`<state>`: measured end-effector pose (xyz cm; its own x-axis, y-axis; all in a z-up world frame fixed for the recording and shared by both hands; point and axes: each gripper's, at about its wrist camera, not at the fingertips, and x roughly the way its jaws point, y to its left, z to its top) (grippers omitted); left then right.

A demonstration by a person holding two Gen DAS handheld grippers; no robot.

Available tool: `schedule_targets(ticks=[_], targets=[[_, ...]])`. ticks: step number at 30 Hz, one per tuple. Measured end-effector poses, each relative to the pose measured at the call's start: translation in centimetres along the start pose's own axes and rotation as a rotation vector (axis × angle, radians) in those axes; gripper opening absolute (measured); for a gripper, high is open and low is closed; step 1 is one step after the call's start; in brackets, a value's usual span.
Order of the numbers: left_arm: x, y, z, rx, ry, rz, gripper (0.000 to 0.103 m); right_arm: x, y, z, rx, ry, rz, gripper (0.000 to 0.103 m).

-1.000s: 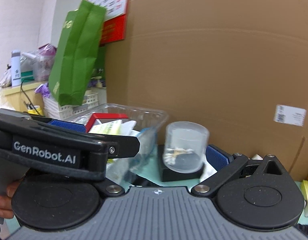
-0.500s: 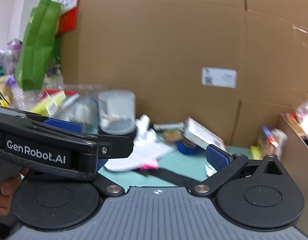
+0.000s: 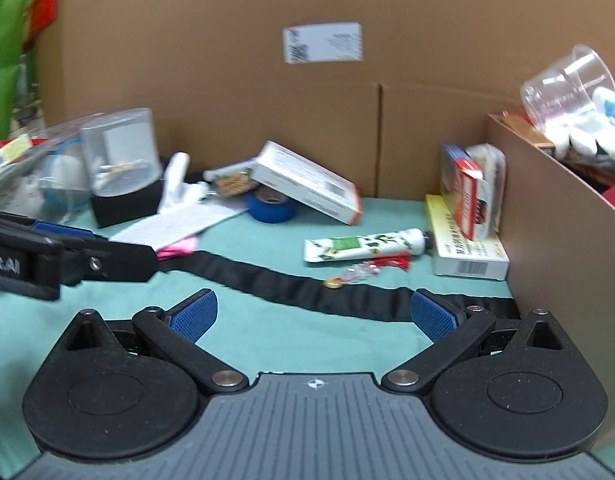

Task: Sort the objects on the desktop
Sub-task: 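Move the left tool to the white hand cream tube while the right tool reaches the red string charm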

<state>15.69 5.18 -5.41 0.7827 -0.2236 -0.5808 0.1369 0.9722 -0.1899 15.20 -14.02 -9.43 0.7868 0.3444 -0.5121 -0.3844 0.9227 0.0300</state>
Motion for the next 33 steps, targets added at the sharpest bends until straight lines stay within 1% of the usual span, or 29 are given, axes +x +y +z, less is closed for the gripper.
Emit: schedule_targets(ticks=[3, 7, 10, 14, 18, 20, 22, 24, 25, 26, 27, 28, 29, 30, 31, 32, 33], targets=[[1.8, -0.5, 1.2, 0.019, 0.007, -0.04, 0.094, 1.2, -0.6, 0.4, 0.001, 0.006, -0.008, 0.102], [4.9, -1.9, 2.6, 0.083, 0.042, -0.091, 0.082, 2.9, -1.1, 0.7, -0.013, 0.022, -0.021, 0.1], [7.4, -3.0, 3.2, 0.131, 0.063, -0.118, 0.077, 3.9, -1.5, 0.9, -0.027, 0.037, -0.019, 0.098], [10.1, -4.0, 3.7, 0.175, 0.094, -0.15, 0.073, 5.0, -2.1, 1.3, -0.017, 0.061, -0.005, 0.091], [12.2, -4.9, 4.0, 0.221, 0.114, -0.183, 0.072, 5.9, -2.9, 1.6, 0.011, 0.066, -0.008, 0.089], [13.1, -5.4, 4.2, 0.247, 0.116, -0.184, 0.072, 6.4, -3.3, 1.7, 0.026, 0.086, -0.011, 0.083], [14.2, -5.9, 4.3, 0.263, 0.129, -0.185, 0.071, 6.8, -3.6, 1.7, 0.043, 0.111, 0.006, 0.081], [15.1, -6.4, 4.2, 0.281, 0.132, -0.179, 0.069, 6.9, -3.6, 1.7, 0.041, 0.109, 0.013, 0.079], [15.4, -6.6, 4.1, 0.299, 0.124, -0.164, 0.052, 7.0, -3.5, 1.7, 0.036, 0.109, 0.007, 0.076], [15.6, -6.6, 4.1, 0.303, 0.123, -0.171, 0.048, 6.9, -3.4, 1.7, 0.023, 0.105, -0.001, 0.064], [15.6, -6.7, 4.1, 0.303, 0.12, -0.166, 0.043, 6.8, -3.3, 1.7, 0.016, 0.099, -0.003, 0.056], [15.6, -6.6, 4.1, 0.299, 0.119, -0.165, 0.038, 6.8, -3.3, 1.7, 0.018, 0.095, -0.003, 0.039], [15.5, -6.5, 4.2, 0.294, 0.12, -0.165, 0.036, 6.7, -3.4, 1.7, 0.02, 0.094, -0.001, 0.027], [15.4, -6.4, 4.2, 0.287, 0.123, -0.168, 0.034, 6.7, -3.4, 1.6, 0.019, 0.093, -0.002, 0.022], [15.3, -6.2, 4.2, 0.284, 0.125, -0.165, 0.033, 6.6, -3.4, 1.6, 0.017, 0.093, -0.003, 0.013], [15.1, -6.1, 4.2, 0.278, 0.127, -0.163, 0.032, 6.5, -3.3, 1.5, 0.01, 0.093, -0.006, 0.01], [14.9, -5.9, 4.1, 0.278, 0.129, -0.159, 0.032, 6.3, -3.1, 1.4, -0.002, 0.094, -0.009, 0.009]])
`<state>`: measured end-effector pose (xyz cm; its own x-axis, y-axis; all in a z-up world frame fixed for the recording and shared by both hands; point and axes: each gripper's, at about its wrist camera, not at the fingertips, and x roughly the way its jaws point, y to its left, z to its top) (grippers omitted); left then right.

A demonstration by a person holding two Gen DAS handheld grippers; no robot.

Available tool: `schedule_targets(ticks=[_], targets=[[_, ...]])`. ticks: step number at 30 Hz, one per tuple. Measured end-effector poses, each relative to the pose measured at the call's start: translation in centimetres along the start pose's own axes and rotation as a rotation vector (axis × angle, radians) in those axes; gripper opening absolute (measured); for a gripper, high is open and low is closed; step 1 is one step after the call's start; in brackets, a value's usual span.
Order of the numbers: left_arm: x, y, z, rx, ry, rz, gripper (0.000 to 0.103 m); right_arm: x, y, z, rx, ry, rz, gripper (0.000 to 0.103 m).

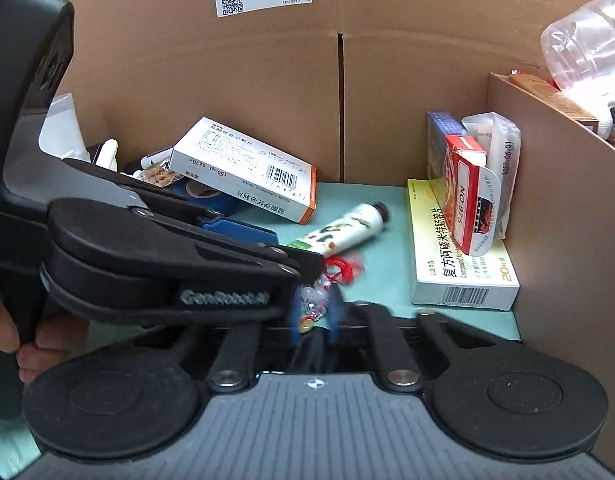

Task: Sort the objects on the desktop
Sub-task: 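Move the left tool to the white hand cream tube while the right tool reaches the red string charm, then close the left tool on the cream tube while the right tool grips the red charm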

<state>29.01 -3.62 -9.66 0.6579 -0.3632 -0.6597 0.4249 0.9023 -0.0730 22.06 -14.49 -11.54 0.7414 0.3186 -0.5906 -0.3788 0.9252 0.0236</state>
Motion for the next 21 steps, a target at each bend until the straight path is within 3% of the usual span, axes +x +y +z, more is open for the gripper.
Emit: schedule_targets(ticks=[4, 11, 14, 15, 16, 21], targets=[[-1.7, -0.2, -1.1, 0.028, 0.007, 0.027, 0.03, -1.2, 0.6, -0.7, -0.033, 0.009, 0.017, 0.008], [-5.9, -0.5, -3.9, 0.022, 0.031, 0.051, 0.031, -4.8, 0.1, -2.6, 0.015, 0.008, 0.075, 0.008], [-5.7, -0.9, -3.9, 0.023, 0.039, 0.065, 0.038, -4.5, 0.2, -2.5, 0.015, 0.008, 0.053, 0.01], [-5.4, -1.1, -3.8, 0.025, 0.041, 0.067, 0.049, -4.3, 0.2, -2.3, 0.01, 0.005, 0.047, 0.011], [-5.2, -1.2, -3.7, 0.032, 0.036, 0.071, 0.053, -4.1, 0.3, -2.2, 0.002, 0.002, 0.047, 0.011], [-3.8, -1.5, -3.1, 0.056, 0.022, 0.102, 0.048, -2.9, 0.3, -1.7, -0.018, 0.009, 0.046, 0.017]])
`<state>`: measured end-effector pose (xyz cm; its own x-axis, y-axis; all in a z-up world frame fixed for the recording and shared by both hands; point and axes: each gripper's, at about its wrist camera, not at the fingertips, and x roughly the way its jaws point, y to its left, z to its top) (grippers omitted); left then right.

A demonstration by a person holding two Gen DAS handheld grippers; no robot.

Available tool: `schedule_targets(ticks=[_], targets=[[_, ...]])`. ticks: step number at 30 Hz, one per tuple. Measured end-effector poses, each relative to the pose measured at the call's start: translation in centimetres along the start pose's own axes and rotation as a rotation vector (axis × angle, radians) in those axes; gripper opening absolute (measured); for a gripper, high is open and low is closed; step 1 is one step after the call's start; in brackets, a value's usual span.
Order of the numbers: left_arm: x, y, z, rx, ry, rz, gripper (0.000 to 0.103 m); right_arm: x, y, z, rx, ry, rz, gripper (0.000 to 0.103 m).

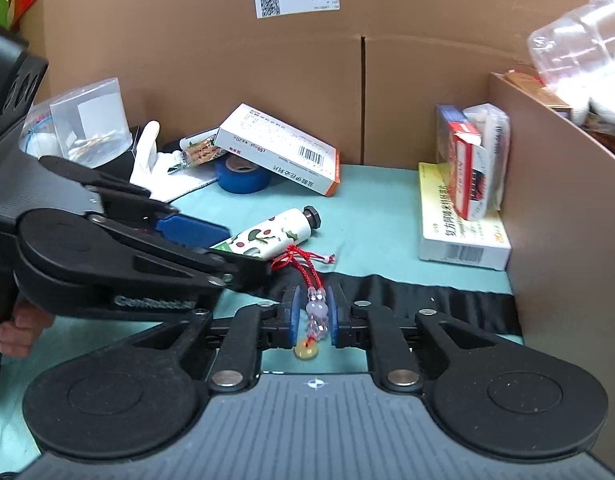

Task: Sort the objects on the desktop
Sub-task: 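Close the left tool on the cream tube while the right tool grips the red charm, then lift and carry the cream tube and red charm in both tools to the tray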

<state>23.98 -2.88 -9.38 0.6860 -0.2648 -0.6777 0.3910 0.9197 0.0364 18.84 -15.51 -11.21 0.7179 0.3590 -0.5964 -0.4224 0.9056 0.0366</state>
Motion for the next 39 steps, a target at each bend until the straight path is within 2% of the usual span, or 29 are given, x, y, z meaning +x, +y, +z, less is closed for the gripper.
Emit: schedule_targets(ticks=[3, 5, 6, 7, 11, 15, 21, 22, 23, 24, 29, 30, 31, 32, 34, 39], targets=[[0.6, 0.4, 0.2, -0.014, -0.013, 0.004, 0.046, 0.6, -0.4, 0.2, 0.011, -0.007, -0.002, 0.017], [0.7, 0.3, 0.3, -0.007, -0.015, 0.011, 0.031, 0.9, -0.3, 0.3, -0.008, -0.008, -0.004, 0.016], [0.6, 0.3, 0.4, -0.008, -0.013, 0.012, 0.03, 0.8, -0.2, 0.3, -0.022, -0.007, -0.008, 0.014], [0.6, 0.3, 0.4, -0.014, -0.009, 0.012, 0.03, 0.8, 0.0, 0.3, -0.034, -0.006, -0.008, 0.01], [-0.2, 0.6, 0.0, -0.045, -0.001, -0.004, 0.029, 0.1, -0.1, 0.0, -0.024, -0.005, -0.003, 0.005], [-1.9, 0.8, -1.0, -0.097, -0.003, -0.02, 0.029, -1.3, -0.1, -0.2, 0.002, -0.021, -0.001, 0.005], [-5.8, 0.6, -2.2, -0.159, -0.059, -0.033, 0.029, -4.2, 0.4, 0.2, 0.008, -0.08, 0.01, 0.005], [-6.6, 0.6, -2.4, -0.166, -0.07, -0.033, 0.027, -4.8, 0.6, 0.3, 0.004, -0.092, 0.009, 0.005], [-7.3, 0.5, -2.5, -0.17, -0.083, -0.038, 0.01, -5.4, 0.7, 0.5, 0.001, -0.104, 0.008, 0.005], [-7.9, 0.5, -2.6, -0.173, -0.092, -0.037, 0.0, -6.0, 0.9, 0.7, -0.001, -0.116, 0.01, 0.005], [-10.0, 0.4, -3.4, -0.158, -0.092, -0.003, 0.0, -8.5, 1.9, 1.3, -0.024, -0.166, 0.007, 0.005], [-10.0, 0.3, -3.7, -0.152, -0.078, -0.009, 0.008, -8.7, 2.1, 1.2, -0.029, -0.168, 0.005, 0.005], [-9.9, 0.1, -4.2, -0.149, -0.058, -0.027, 0.026, -8.8, 2.2, 1.1, -0.034, -0.165, 0.003, 0.005], [-9.7, -0.1, -4.6, -0.15, -0.044, -0.036, 0.03, -8.8, 2.4, 0.9, -0.037, -0.156, 0.0, 0.005], [-9.4, -0.7, -5.3, -0.142, -0.041, -0.02, 0.048, -8.4, 2.5, 0.3, -0.035, -0.124, -0.003, 0.005], [-7.2, -1.3, -5.4, -0.126, -0.013, -0.013, 0.054, -6.7, 2.4, -1.7, -0.018, -0.036, -0.012, 0.005]])
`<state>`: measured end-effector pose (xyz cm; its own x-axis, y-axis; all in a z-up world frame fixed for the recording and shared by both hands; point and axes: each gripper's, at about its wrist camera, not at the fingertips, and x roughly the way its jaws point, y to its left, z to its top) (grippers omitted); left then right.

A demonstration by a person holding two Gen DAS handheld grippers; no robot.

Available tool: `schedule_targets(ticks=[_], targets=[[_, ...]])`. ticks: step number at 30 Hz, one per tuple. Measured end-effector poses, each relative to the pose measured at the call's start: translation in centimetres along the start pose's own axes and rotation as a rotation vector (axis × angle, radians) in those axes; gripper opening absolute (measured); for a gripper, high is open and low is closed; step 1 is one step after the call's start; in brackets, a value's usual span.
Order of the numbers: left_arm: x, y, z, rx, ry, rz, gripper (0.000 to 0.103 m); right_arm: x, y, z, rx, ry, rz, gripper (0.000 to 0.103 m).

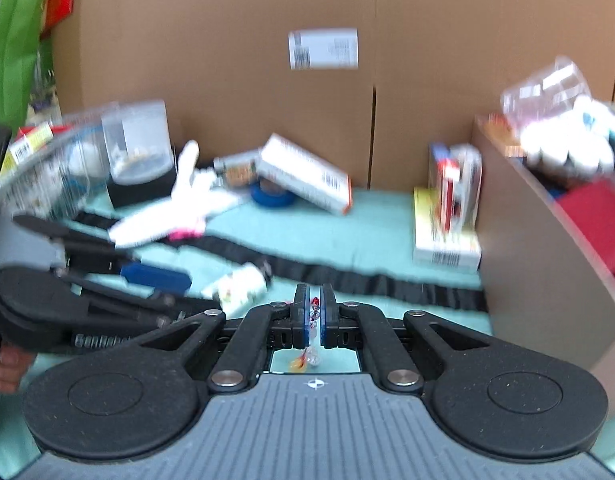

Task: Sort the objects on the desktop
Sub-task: 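Lift and carry the cream tube and red charm in both tools to the tray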

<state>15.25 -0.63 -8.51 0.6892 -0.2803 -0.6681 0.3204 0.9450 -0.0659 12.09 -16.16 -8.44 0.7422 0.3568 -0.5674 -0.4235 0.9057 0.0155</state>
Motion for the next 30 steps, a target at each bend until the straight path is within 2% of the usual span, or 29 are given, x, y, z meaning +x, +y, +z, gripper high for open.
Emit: schedule_targets(ticks=[4, 7, 8, 9, 10, 11, 13, 18, 19, 20, 21, 26, 30], targets=[[1.4, -0.4, 0.5, 0.013, 0.0, 0.006, 0.063, 0.7, -0.5, -1.1, 0.023, 0.018, -0.005, 0.007], [2.0, -0.8, 0.7, 0.032, 0.0, 0.012, 0.063, 1.2, -0.9, -1.4, 0.047, 0.031, 0.024, 0.022], [2.2, -0.9, 0.8, 0.046, 0.002, 0.017, 0.06, 1.3, -1.0, -1.5, 0.052, 0.031, 0.037, 0.029], [2.3, -1.1, 0.8, 0.062, 0.0, 0.033, 0.037, 1.4, -1.0, -1.5, 0.052, 0.03, 0.047, 0.032], [2.3, -1.1, 0.8, 0.078, 0.0, 0.041, 0.028, 1.4, -0.9, -1.6, 0.046, 0.029, 0.053, 0.039], [2.3, -1.0, 0.9, 0.08, 0.004, 0.035, 0.028, 1.5, -0.7, -1.6, 0.034, 0.031, 0.058, 0.046], [2.4, -0.8, 1.0, 0.063, 0.005, 0.026, 0.029, 1.8, -0.4, -1.7, 0.015, 0.031, 0.059, 0.051], [2.7, -0.8, 1.1, 0.064, -0.01, 0.029, 0.028, 2.9, 0.2, -1.3, -0.017, 0.038, 0.052, 0.047], [2.7, -0.7, 1.2, 0.057, -0.005, 0.025, 0.028, 2.9, 0.3, -1.3, -0.026, 0.039, 0.061, 0.035], [2.6, -0.6, 1.3, 0.047, -0.001, 0.02, 0.027, 2.9, 0.4, -1.2, -0.029, 0.041, 0.066, 0.01], [2.4, -0.5, 1.3, 0.036, 0.002, 0.013, 0.027, 2.9, 0.3, -1.1, -0.022, 0.048, 0.056, 0.006], [0.2, 0.0, 0.8, -0.024, -0.042, -0.012, 0.027, 1.3, 0.2, -0.6, -0.007, 0.013, 0.043, 0.006], [-2.4, 0.3, 1.0, -0.048, -0.1, -0.014, 0.027, -0.5, 0.6, 0.6, -0.02, -0.047, 0.05, 0.006]])
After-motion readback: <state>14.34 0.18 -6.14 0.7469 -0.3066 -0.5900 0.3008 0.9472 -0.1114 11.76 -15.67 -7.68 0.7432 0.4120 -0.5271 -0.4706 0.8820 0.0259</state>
